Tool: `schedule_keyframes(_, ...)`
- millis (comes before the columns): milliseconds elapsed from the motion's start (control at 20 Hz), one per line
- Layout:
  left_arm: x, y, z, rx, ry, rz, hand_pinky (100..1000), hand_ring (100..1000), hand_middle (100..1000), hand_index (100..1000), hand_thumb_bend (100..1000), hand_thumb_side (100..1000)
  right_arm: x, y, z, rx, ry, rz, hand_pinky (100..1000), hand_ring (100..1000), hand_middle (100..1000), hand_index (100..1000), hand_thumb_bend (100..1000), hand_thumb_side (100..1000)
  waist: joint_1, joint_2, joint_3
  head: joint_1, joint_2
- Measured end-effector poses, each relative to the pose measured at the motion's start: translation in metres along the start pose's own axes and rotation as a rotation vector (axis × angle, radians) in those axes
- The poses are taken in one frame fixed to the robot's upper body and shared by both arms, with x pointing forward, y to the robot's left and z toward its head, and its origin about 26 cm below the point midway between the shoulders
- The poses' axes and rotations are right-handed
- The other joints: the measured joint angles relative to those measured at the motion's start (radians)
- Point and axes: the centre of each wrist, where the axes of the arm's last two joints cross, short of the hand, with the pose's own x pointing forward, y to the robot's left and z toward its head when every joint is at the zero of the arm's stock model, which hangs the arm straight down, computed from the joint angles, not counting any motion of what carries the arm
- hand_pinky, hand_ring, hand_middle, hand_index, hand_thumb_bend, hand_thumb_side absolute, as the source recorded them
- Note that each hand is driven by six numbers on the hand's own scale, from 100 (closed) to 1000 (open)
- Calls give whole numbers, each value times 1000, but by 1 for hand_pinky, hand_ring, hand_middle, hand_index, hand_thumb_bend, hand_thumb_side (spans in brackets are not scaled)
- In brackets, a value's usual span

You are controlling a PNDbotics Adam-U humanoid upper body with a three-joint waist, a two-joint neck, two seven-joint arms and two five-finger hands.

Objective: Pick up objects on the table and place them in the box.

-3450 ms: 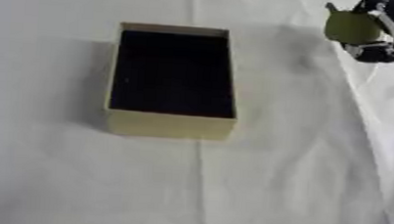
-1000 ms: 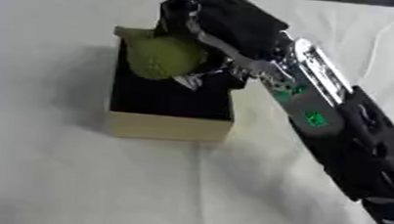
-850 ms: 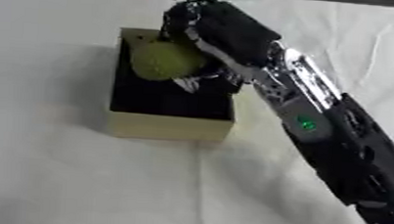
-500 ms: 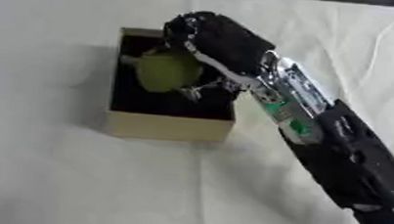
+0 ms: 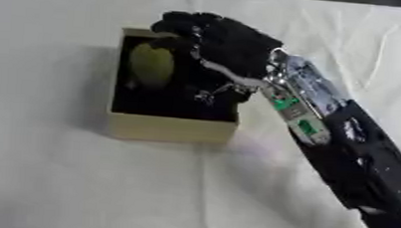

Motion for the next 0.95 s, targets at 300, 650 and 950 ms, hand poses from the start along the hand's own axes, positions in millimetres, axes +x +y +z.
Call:
schedule_keyframes(300,0,0,0,1,1,0,628,624,614,744,421,446,-12,-25,16,-113,50,-88,877,993,930,932,284,100,-1,-10,-4,7,0)
schedule_keyframes(650,0,3,1,11,4,-11,629,624,614,744,420,446,-16,-54,31,-270,98,-156,866,917,769,868,100,100,7,-11,-24,19,3)
schedule_keyframes(950,0,3,1,15,5,-14,629,625,614,744,420,445,-24,-73,72,-460,219,-198,863,885,753,833,100,427,9,-11,-36,23,7)
